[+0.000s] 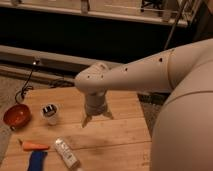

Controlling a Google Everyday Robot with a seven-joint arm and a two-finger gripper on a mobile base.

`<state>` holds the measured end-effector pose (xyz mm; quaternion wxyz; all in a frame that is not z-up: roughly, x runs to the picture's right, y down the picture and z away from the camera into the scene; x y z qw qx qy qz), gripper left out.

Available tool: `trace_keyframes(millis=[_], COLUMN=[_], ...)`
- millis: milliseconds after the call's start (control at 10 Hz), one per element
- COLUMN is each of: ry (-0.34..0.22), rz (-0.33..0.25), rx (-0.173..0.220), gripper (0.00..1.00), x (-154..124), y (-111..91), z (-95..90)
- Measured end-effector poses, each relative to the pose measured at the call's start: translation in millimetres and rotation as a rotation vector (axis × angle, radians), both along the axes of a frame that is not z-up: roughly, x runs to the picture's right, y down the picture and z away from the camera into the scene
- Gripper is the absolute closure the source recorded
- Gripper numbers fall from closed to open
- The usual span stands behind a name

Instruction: Move the arm in a circular motion

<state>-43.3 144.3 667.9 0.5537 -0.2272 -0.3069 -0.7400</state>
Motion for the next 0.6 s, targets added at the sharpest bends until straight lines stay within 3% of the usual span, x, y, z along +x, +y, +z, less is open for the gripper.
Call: trace_keyframes(millis=[300, 600], ry=[-0.001, -0.054], rz=[0.003, -0.018], rx=[-0.003, 0.004], gripper=[0.20, 0.20], x=[0.9, -5.9], y=[1.5, -0.1], z=[-0.5, -0.7])
